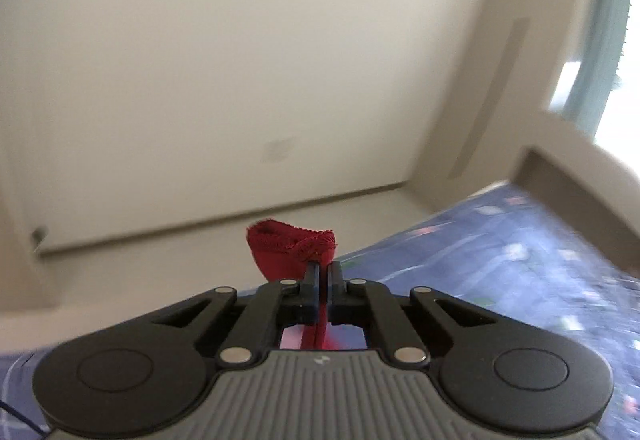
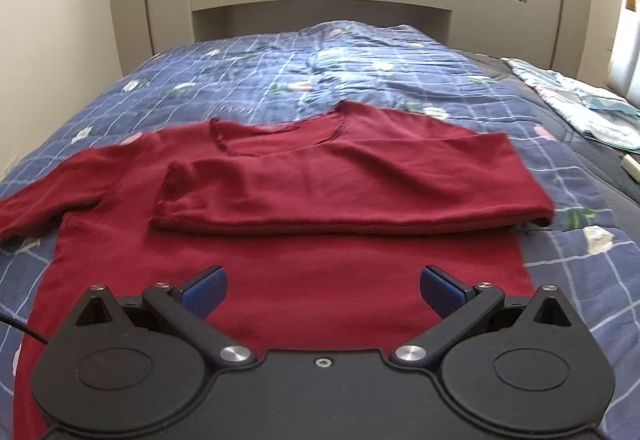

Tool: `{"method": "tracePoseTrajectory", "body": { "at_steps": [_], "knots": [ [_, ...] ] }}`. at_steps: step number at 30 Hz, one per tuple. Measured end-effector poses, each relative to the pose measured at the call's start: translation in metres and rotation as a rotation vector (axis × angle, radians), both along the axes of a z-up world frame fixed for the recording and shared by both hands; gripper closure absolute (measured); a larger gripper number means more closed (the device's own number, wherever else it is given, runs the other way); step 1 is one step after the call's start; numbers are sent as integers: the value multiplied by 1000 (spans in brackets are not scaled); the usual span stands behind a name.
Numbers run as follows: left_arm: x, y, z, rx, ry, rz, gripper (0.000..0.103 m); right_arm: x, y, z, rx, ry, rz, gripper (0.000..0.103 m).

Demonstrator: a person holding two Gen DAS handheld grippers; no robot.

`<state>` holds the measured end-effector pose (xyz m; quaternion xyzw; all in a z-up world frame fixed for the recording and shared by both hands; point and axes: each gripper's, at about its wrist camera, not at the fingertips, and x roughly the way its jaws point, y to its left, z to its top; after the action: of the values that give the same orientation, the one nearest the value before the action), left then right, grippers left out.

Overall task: Fold small clothes
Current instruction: 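Carry the cuff with the left tool across the shirt body and release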

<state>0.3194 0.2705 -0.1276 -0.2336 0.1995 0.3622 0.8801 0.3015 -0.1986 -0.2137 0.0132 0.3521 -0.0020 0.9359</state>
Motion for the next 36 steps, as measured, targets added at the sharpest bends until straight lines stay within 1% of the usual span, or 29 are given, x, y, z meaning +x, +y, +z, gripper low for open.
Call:
{"method": "tracePoseTrajectory", "body": {
  "at_steps": [5,8,11,14,17,19,22,24,25,26,29,31,32,33,34,36],
  "knots": [
    [27,-62,50,58,-120,-221,101,-5,-28,12,6,-31,-44,1],
    [42,-111,74,84,-179,-369,101,-9,-48,18,8,-46,-72,1],
    [55,-158,87,102,-214,-497,101,-13,-72,22,10,-58,-92,1],
    [71,-213,86,115,-214,-619,101,-18,-96,22,14,-62,-98,1],
    [86,-269,66,121,-173,-717,101,-20,-119,18,10,-55,-89,1],
    [92,-306,44,111,-140,-775,101,-22,-133,15,6,-46,-80,1],
    [95,-350,2,129,-71,-825,101,-22,-153,8,4,-29,-66,1],
    [88,-371,-21,130,-20,-844,101,-22,-164,5,5,-22,-61,1],
    [80,-382,-36,118,7,-849,101,-22,-170,3,7,-19,-59,1],
    [80,-391,-47,101,35,-850,101,-22,-175,1,11,-17,-59,1],
    [79,-412,-72,70,90,-851,100,-21,-188,-5,23,-8,-65,1],
    [79,-417,-80,66,122,-860,99,-19,-194,-8,33,-2,-69,1],
    [76,-419,-77,60,132,-864,97,-17,-196,-9,38,1,-70,1],
    [74,-422,-78,50,137,-874,88,-16,-197,-10,41,3,-70,1],
    [73,-422,-78,44,140,-884,82,-14,-198,-11,44,5,-70,1],
    [71,-424,-77,43,142,-895,37,-10,-197,-11,50,6,-63,1]
  ]
}}
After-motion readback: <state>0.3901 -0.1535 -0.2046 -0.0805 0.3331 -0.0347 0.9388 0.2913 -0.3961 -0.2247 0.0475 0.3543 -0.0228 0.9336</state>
